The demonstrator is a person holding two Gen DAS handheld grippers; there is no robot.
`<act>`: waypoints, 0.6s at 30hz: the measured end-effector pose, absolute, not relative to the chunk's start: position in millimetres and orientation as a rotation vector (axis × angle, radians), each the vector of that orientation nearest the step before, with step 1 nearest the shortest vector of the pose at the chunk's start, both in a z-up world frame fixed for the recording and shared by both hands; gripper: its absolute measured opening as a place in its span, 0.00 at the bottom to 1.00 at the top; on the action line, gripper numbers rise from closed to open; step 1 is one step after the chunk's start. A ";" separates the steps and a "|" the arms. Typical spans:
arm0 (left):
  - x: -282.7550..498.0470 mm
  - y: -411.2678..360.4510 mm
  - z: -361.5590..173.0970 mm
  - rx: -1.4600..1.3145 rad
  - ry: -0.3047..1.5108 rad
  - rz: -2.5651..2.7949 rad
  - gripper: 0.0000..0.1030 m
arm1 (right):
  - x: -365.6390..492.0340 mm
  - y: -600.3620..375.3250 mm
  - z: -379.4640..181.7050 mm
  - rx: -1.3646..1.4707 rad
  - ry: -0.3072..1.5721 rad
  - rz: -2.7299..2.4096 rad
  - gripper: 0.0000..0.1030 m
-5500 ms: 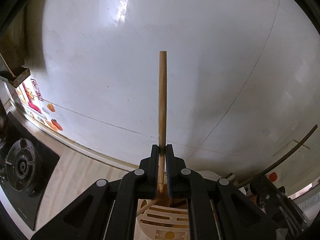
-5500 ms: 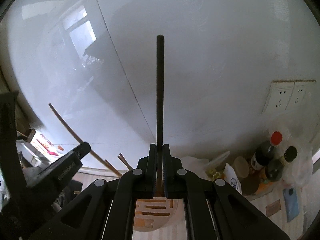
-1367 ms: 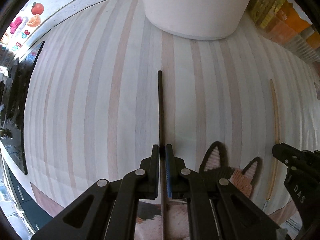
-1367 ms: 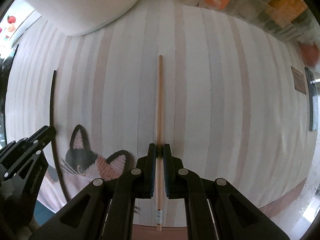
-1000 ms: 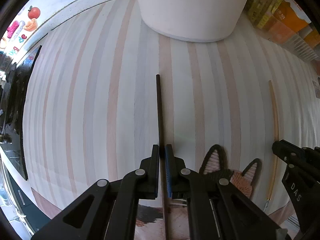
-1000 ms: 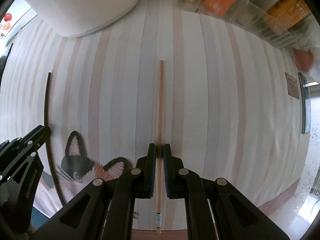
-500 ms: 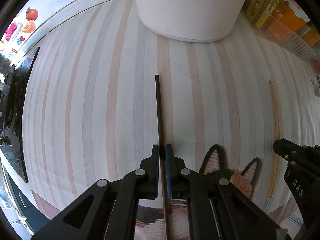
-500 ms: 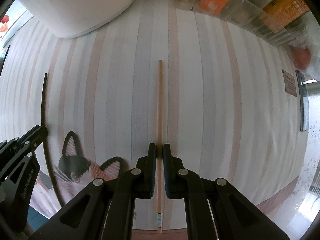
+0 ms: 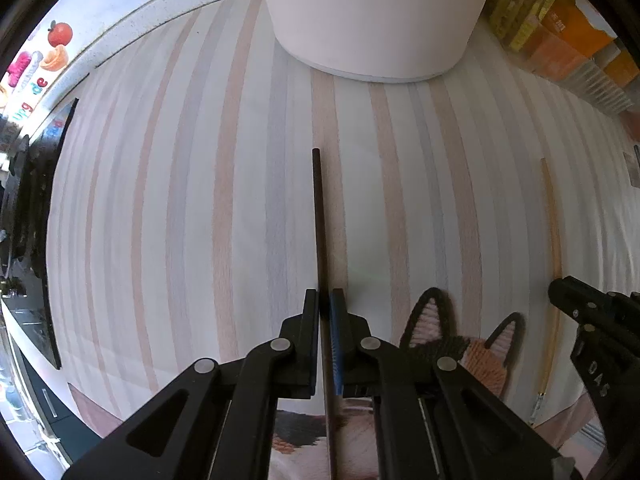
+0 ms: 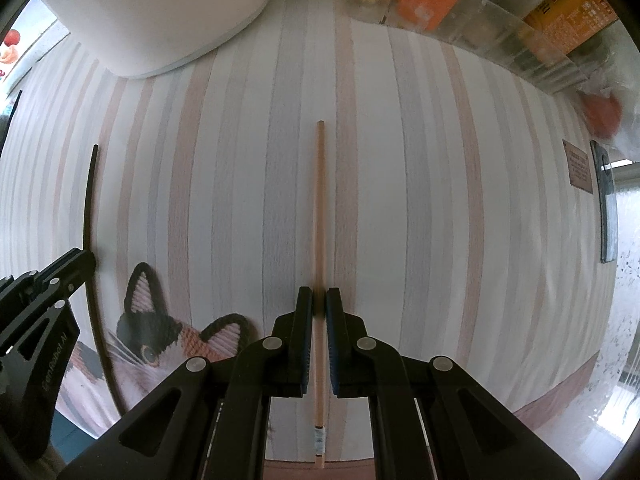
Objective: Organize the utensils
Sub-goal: 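Carry both chopsticks over the holder and drop the dark one from the left tool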
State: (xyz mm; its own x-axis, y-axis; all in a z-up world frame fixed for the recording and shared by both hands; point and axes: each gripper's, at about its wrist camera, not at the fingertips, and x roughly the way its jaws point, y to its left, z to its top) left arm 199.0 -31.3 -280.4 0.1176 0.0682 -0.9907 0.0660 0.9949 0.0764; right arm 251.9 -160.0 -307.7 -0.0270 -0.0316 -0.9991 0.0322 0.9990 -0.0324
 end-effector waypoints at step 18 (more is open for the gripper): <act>187.6 -28.0 -173.3 0.120 1.157 -0.003 0.02 | 203.3 -165.6 -212.7 0.033 1.302 -0.002 0.07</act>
